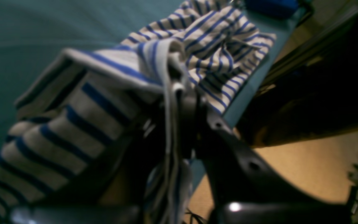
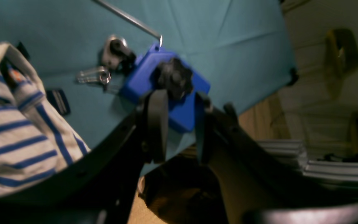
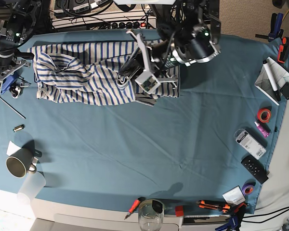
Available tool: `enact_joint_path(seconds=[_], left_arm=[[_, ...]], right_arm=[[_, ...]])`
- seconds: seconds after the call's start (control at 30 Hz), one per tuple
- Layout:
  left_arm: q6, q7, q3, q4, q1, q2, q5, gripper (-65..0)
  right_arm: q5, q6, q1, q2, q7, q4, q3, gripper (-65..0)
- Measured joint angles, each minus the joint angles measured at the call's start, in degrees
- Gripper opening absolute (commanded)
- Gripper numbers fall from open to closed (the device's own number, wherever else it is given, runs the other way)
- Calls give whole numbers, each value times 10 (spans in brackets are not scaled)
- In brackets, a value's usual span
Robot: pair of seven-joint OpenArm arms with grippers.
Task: Fold the T-shirt properly
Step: 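Lift the collar end with the left gripper and carry it toward the right gripper, then lay the collar end over the hem end with the left gripper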
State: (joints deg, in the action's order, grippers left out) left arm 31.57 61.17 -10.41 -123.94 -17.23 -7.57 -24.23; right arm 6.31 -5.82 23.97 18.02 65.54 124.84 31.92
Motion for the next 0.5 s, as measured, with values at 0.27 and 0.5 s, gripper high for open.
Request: enact_joint_path(seconds=[0.27, 0.5], left_arm=[[-14, -25, -8, 3, 13, 0, 13, -650], [-14, -39, -8, 73, 52, 0, 12, -650]], right_arm=[[0, 0, 0, 0, 0, -1, 0, -494], [0, 0, 0, 0, 0, -1, 0, -494]])
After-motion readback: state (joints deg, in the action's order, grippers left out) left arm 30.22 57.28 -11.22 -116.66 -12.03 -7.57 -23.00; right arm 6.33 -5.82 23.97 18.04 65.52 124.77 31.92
